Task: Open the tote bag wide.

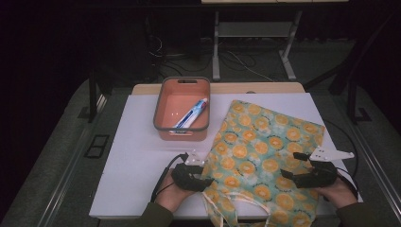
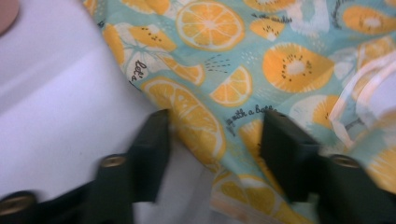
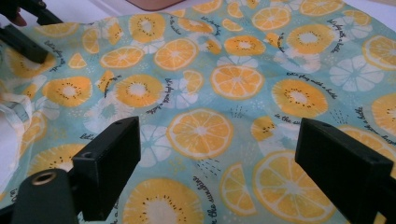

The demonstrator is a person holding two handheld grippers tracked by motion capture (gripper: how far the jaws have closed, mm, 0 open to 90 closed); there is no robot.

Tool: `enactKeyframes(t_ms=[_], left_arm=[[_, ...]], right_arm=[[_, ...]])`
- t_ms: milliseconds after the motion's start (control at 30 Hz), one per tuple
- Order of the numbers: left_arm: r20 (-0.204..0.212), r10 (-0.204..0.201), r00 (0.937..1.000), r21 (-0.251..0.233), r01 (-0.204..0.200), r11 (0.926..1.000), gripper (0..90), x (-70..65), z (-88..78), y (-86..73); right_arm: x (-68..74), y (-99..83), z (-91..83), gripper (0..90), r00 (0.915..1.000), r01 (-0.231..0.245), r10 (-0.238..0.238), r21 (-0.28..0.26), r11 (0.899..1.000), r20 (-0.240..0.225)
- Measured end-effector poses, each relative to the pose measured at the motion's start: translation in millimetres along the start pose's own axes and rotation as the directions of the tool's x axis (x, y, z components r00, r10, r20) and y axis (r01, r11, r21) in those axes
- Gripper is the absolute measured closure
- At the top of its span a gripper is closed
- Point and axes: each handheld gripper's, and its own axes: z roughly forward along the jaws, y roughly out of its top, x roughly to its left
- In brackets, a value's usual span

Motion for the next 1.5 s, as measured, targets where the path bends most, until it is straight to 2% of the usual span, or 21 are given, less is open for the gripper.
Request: enactKeyframes(t_ms=[67,133,167,200,267,333,433,600,700,767,833,967,1067,1167,1233,1367,1500], left_arm=[[-0.016,0.037,0.9992,0.006,-0.037,0.9993,65.3,-1.4,0.3,0.8],[0.015,0.045,0.9989,0.007,-0.045,0.9989,82.2,0.3,1.5,2.2],[0.018,0.049,0.9986,0.007,-0.049,0.9988,87.3,0.9,2.1,3.2],[0.017,0.051,0.9986,0.010,-0.051,0.9987,88.3,2.2,2.5,5.1],[0.010,0.041,0.9991,-0.017,-0.041,0.9990,88.9,6.4,3.0,10.0],[-0.014,0.034,0.9993,-0.043,-0.035,0.9985,89.0,14.5,3.8,17.2],[-0.043,-0.007,0.9991,-0.076,0.003,0.9971,89.1,32.2,9.4,26.2],[-0.095,-0.048,0.9943,-0.098,0.039,0.9945,89.0,58.2,18.9,34.8],[-0.129,-0.065,0.9895,-0.108,0.051,0.9928,88.9,65.7,22.3,34.4],[-0.135,-0.077,0.9878,-0.113,0.062,0.9916,88.4,68.4,24.5,33.0],[-0.144,-0.081,0.9862,-0.111,0.065,0.9916,83.1,69.3,24.8,31.4],[-0.109,-0.102,0.9888,-0.141,0.086,0.9862,66.4,68.5,14.0,30.0],[-0.089,-0.094,0.9916,-0.172,0.078,0.9820,56.1,62.6,1.0,28.2],[-0.090,-0.080,0.9927,-0.194,0.062,0.9791,48.9,56.9,-12.2,23.8],[-0.092,-0.084,0.9922,-0.216,0.063,0.9744,44.9,54.2,-21.1,19.7],[-0.080,-0.088,0.9929,-0.238,0.067,0.9690,36.6,49.3,-39.8,6.3],[-0.076,-0.086,0.9934,-0.241,0.065,0.9684,27.1,43.2,-57.7,-10.9]], right_arm=[[0.0,0.0,0.1,13.9,1.0000,0.000,0.000,0.001,1.000,0.000],[0.2,0.1,0.3,13.9,1.0000,0.001,-0.001,0.002,1.000,-0.001],[0.3,0.2,0.4,13.9,1.0000,0.001,-0.001,0.002,1.000,-0.002],[0.4,0.2,0.3,13.9,1.0000,0.001,-0.001,0.002,1.000,-0.002],[0.5,0.3,0.1,13.9,1.0000,0.000,0.000,0.000,1.000,-0.002],[0.1,0.2,0.2,13.8,1.0000,0.000,0.000,0.000,1.000,-0.001],[-0.1,0.3,0.7,13.9,1.0000,-0.001,0.001,0.001,1.000,-0.002],[0.0,0.3,0.7,13.9,1.0000,-0.002,0.002,0.000,1.000,-0.004],[-0.8,0.3,0.5,13.9,1.0000,-0.006,0.006,-0.001,1.000,-0.003],[-0.7,0.5,1.1,13.9,1.0000,-0.002,0.002,0.000,1.000,-0.007],[0.0,0.6,1.3,13.9,1.0000,0.003,-0.003,0.000,1.000,-0.009],[0.8,0.9,-0.3,13.9,0.9999,-0.001,0.000,-0.008,1.000,-0.011],[0.7,1.6,-1.1,13.9,0.9999,-0.006,0.006,-0.010,1.000,-0.011],[1.8,4.2,-2.0,13.9,0.9994,-0.024,0.025,0.011,1.000,-0.023],[3.1,7.8,-2.9,13.9,0.9987,-0.039,0.040,0.027,0.999,-0.031],[9.4,15.3,-1.8,14.6,0.9954,-0.054,0.056,0.024,0.998,-0.077],[22.3,22.5,8.9,15.3,0.9930,-0.027,0.031,0.038,0.999,-0.114]])
